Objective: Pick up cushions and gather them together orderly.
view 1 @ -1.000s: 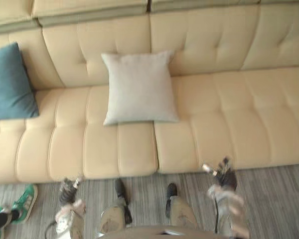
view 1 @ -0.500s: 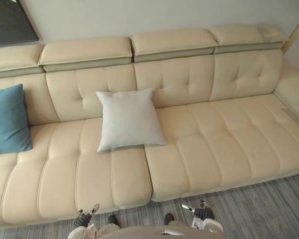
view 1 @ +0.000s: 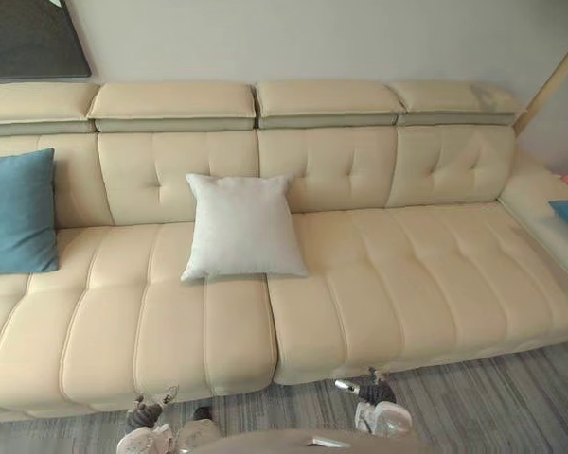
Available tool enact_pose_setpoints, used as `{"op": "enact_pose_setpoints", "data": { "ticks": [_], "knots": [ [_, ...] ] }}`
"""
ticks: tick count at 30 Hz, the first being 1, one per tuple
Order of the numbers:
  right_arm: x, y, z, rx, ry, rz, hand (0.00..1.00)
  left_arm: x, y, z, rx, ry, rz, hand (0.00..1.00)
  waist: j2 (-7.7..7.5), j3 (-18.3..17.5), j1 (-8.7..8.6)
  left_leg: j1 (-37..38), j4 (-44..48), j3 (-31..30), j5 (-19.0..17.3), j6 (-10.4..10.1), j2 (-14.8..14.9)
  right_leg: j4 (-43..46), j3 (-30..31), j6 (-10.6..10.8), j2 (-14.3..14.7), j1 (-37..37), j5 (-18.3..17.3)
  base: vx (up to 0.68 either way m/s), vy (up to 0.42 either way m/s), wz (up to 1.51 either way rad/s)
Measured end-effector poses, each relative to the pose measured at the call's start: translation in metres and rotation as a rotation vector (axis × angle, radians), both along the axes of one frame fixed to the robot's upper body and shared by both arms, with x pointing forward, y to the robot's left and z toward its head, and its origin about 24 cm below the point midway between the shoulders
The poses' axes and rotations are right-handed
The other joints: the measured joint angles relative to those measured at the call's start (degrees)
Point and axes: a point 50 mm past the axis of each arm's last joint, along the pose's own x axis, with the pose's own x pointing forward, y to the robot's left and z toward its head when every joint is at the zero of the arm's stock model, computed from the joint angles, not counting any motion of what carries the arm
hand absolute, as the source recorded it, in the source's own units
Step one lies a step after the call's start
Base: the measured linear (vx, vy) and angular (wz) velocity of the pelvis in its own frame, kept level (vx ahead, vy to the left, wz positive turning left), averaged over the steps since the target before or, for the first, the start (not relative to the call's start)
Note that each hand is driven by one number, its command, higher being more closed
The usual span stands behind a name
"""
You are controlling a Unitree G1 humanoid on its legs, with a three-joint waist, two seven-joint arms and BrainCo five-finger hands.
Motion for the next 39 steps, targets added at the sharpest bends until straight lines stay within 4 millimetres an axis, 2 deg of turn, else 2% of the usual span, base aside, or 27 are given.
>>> {"op": "enact_pose_setpoints", "data": {
  "ticks": [1, 2, 3, 4, 6, 7, 8, 9, 10, 11, 12, 14, 15, 16, 17, 19, 22, 26, 29, 31, 32, 33, 34, 35, 36, 37, 39],
  "knots": [
    [0.003, -0.010, 0.003, -0.034, -0.004, 0.012, 0.00, -0.004, -0.005, -0.002, -0.009, 0.014, -0.006, 0.00, 1.15, 0.5, 0.03, -2.0, 0.7, -0.3, 0.8, -0.5, 0.4, -7.0, 0.1, -0.4, 0.5, 1.7, -1.7, -0.18, -0.125, -0.26],
    [0.005, -0.014, 0.004, -0.045, -0.007, 0.015, 0.00, -0.002, -0.005, -0.001, -0.008, 0.013, -0.009, 0.00, 2.00, 0.6, 0.01, -3.2, 1.4, -0.2, 0.8, -0.6, 0.4, -9.8, 0.0, -0.6, 0.5, 2.3, -2.3, -0.16, -0.092, -0.29],
    [0.010, -0.013, 0.006, -0.045, -0.017, 0.019, 0.00, 0.000, -0.005, -0.001, -0.006, 0.008, -0.013, 0.00, 2.39, 1.1, 0.04, -4.4, 2.0, -0.1, 1.0, -0.9, 0.7, -12.6, -0.1, -0.3, 0.6, 2.7, -2.6, -0.33, -0.072, -0.30],
    [0.016, -0.007, 0.005, -0.031, -0.015, 0.034, 0.00, 0.009, -0.005, 0.000, 0.004, -0.002, -0.035, 0.00, 2.78, 3.8, 0.01, -6.0, 3.2, 0.0, 1.7, -1.6, 1.7, -18.8, -0.2, 0.1, 1.5, 4.4, -2.8, -0.29, -0.058, -0.26],
    [0.015, -0.005, 0.004, -0.027, -0.008, 0.038, 0.00, 0.012, -0.007, 0.000, 0.003, -0.006, -0.049, 0.00, 3.40, 4.9, -0.14, -6.5, 3.3, -0.4, 2.5, -1.9, 2.5, -20.0, -0.3, 1.0, 2.4, 4.8, -2.5, -0.30, -0.065, -0.08],
    [0.011, -0.006, 0.000, -0.025, 0.020, 0.035, 0.00, 0.010, -0.010, -0.001, 0.000, 0.004, -0.067, 0.00, 4.47, 5.1, -0.67, -5.6, 0.1, -0.8, 5.2, -2.9, 3.3, -18.7, -0.5, 0.9, 3.8, 3.7, -2.3, -0.34, -0.071, 0.08],
    [0.007, -0.007, -0.002, -0.025, 0.038, 0.027, 0.00, 0.008, -0.011, -0.001, -0.003, 0.009, -0.075, 0.00, 4.91, 5.1, -1.02, -4.6, -2.7, -1.4, 5.7, -4.5, 3.4, -18.1, -0.8, 0.6, 4.1, 3.2, -2.1, -0.39, -0.041, 0.13],
    [-0.001, -0.009, -0.004, -0.018, 0.055, -0.007, 0.00, 0.011, -0.009, 0.000, 0.004, 0.006, -0.083, 0.00, 3.20, 5.4, -1.26, -4.8, -3.0, -2.1, 2.3, -6.1, 2.1, -18.0, -1.7, -0.5, 2.4, 2.0, -1.9, -0.22, 0.016, 0.06],
    [-0.003, -0.008, -0.006, -0.008, 0.060, -0.020, 0.00, 0.014, -0.007, 0.001, 0.009, -0.003, -0.080, 0.00, 2.47, 5.7, -1.20, -5.4, 0.1, -2.1, 0.9, -4.0, 1.2, -17.6, -1.6, -0.5, 1.4, 1.5, -1.6, -0.25, 0.051, -0.08],
    [-0.008, -0.012, -0.008, -0.009, 0.077, -0.049, 0.00, 0.011, -0.003, 0.001, 0.014, 0.002, -0.063, 0.00, 1.26, 5.6, -1.20, -6.3, 8.5, -2.3, -0.8, -1.4, -0.7, -17.2, -1.3, -0.1, -0.8, 0.7, -1.0, -0.22, 0.054, -0.23],
    [-0.014, -0.016, -0.009, -0.016, 0.094, -0.062, 0.00, 0.007, -0.003, -0.001, 0.011, 0.015, -0.050, 0.00, 1.05, 5.4, -1.39, -6.2, 16.7, -2.5, -5.8, -0.3, -2.1, -17.5, -0.4, 0.2, -1.9, 0.5, 0.0, -0.22, 0.058, -0.33],
    [-0.024, -0.019, -0.012, -0.017, 0.120, -0.076, 0.00, 0.004, -0.007, -0.002, -0.004, 0.022, -0.034, 0.00, 2.08, 5.3, -1.64, -3.7, 24.8, -4.4, -15.9, -2.0, -2.0, -19.3, 2.1, 0.8, -1.3, -0.3, 2.2, -0.22, 0.139, -0.49],
    [-0.029, -0.018, -0.014, -0.008, 0.131, -0.094, 0.00, 0.002, -0.008, -0.003, -0.011, 0.024, -0.016, 0.00, 2.56, 5.0, -1.56, -2.0, 24.7, -5.8, -19.2, -2.7, -1.9, -20.3, 3.4, 1.0, -0.6, -0.7, 3.2, -0.24, 0.255, -0.93],
    [-0.033, -0.018, -0.015, 0.003, 0.138, -0.118, 0.00, -0.005, -0.011, -0.005, -0.028, 0.034, 0.019, 0.00, 3.25, 4.5, -1.10, 0.2, 20.9, -7.5, -23.7, -2.0, -2.3, -21.2, 6.5, 0.9, 1.3, -2.2, 4.7, -0.20, 0.216, -0.95],
    [-0.035, -0.014, -0.017, 0.016, 0.147, -0.127, 0.00, -0.005, -0.009, -0.005, -0.026, 0.034, 0.027, 0.00, 2.47, 4.7, -1.03, 0.8, 20.0, -6.3, -23.7, -2.4, -2.7, -21.7, 8.1, 0.5, 1.2, -2.5, 5.2, -0.19, 0.176, -1.10],
    [-0.038, 0.002, -0.021, 0.064, 0.161, -0.135, 0.00, -0.013, 0.003, -0.004, 0.006, 0.055, 0.027, 0.00, -0.32, 2.6, -1.89, 2.2, 13.6, -2.0, -21.7, -1.7, -4.0, -22.6, 9.8, -0.5, 1.7, -4.6, 8.7, -0.16, 0.096, -0.88],
    [-0.036, 0.002, -0.020, 0.062, 0.154, -0.135, 0.00, -0.014, 0.002, -0.005, 0.003, 0.065, 0.021, 0.00, -0.12, 2.2, -3.01, 3.5, 9.9, -0.2, -21.6, -1.6, -5.6, -23.7, 10.2, -2.6, 2.8, -6.0, 11.2, -0.08, 0.067, -0.63],
    [-0.037, 0.004, -0.021, 0.069, 0.156, -0.140, 0.00, -0.014, -0.002, -0.007, -0.005, 0.078, 0.002, 0.00, 0.21, 1.6, -3.00, 5.4, 7.2, 1.8, -20.6, -0.7, -6.2, -24.5, 14.2, -1.9, 4.5, -7.4, 13.0, 0.01, 0.016, -0.82],
    [-0.033, 0.004, -0.019, 0.067, 0.143, -0.129, 0.00, -0.009, -0.006, -0.007, -0.009, 0.072, -0.022, 0.00, 0.86, 1.7, -3.15, 7.3, 6.6, 6.3, -20.6, -0.8, -4.8, -25.1, 17.4, -1.8, 7.2, -8.3, 14.0, 0.09, -0.037, -1.02],
    [-0.028, 0.006, -0.017, 0.060, 0.128, -0.092, 0.00, -0.006, -0.008, -0.007, -0.008, 0.070, -0.048, 0.00, 1.30, 1.9, -2.87, 9.4, 6.0, 11.7, -20.4, -0.9, -2.8, -26.3, 13.0, -4.2, 9.4, -9.3, 16.4, 0.10, -0.065, -1.23],
    [-0.027, 0.006, -0.016, 0.058, 0.123, -0.092, 0.00, -0.007, -0.008, -0.007, -0.008, 0.074, -0.055, 0.00, 1.42, 2.1, -2.76, 9.7, 6.0, 12.7, -20.4, -0.9, -2.4, -26.6, 11.4, -4.8, 9.5, -9.3, 16.6, 0.08, -0.099, -1.09],
    [-0.026, 0.005, -0.016, 0.056, 0.118, -0.094, 0.00, -0.004, -0.009, -0.007, -0.010, 0.071, -0.069, 0.00, 2.17, 2.5, -3.09, 10.1, 6.1, 14.8, -20.3, -0.9, -1.6, -27.2, 7.2, -6.5, 9.3, -9.5, 15.8, 0.07, -0.111, -0.93],
    [-0.024, -0.001, -0.014, 0.046, 0.102, -0.107, 0.00, 0.004, -0.018, -0.007, -0.030, 0.056, -0.096, 0.00, 3.35, 3.3, -3.96, 11.8, 5.4, 17.9, -19.9, -1.5, -0.8, -25.0, -3.8, -9.3, 7.3, -10.1, 13.2, 0.10, -0.085, -1.13],
    [-0.023, -0.004, -0.013, 0.040, 0.100, -0.110, 0.00, 0.007, -0.024, -0.008, -0.042, 0.049, -0.119, 0.00, 4.31, 3.6, -3.74, 13.4, 4.5, 20.5, -19.5, -2.1, -0.4, -22.9, -11.1, -9.8, 5.4, -10.1, 11.9, 0.09, -0.035, -1.05],
    [-0.023, -0.005, -0.013, 0.036, 0.099, -0.109, 0.00, 0.008, -0.026, -0.008, -0.045, 0.048, -0.131, 0.00, 4.45, 3.6, -3.68, 14.2, 4.2, 21.5, -19.2, -2.6, -0.3, -22.0, -14.3, -9.7, 4.5, -10.0, 11.5, 0.13, -0.036, -1.24],
    [-0.022, -0.005, -0.013, 0.032, 0.101, -0.103, 0.00, 0.010, -0.029, -0.008, -0.051, 0.045, -0.176, 0.00, 4.50, 3.6, -3.75, 15.6, 4.2, 23.5, -18.9, -3.2, 0.0, -19.8, -22.2, -9.2, 2.3, -9.9, 10.9, 0.12, -0.071, -0.97],
    [-0.021, -0.007, -0.012, 0.029, 0.097, -0.106, 0.00, 0.016, -0.036, -0.008, -0.059, 0.047, -0.248, 0.00, 4.70, 3.5, -4.70, 16.3, 3.3, 23.0, -18.2, -4.3, 0.6, -17.7, -25.1, -8.9, 2.4, -10.4, 8.9, 0.20, -0.161, -0.74]
  ]
}}
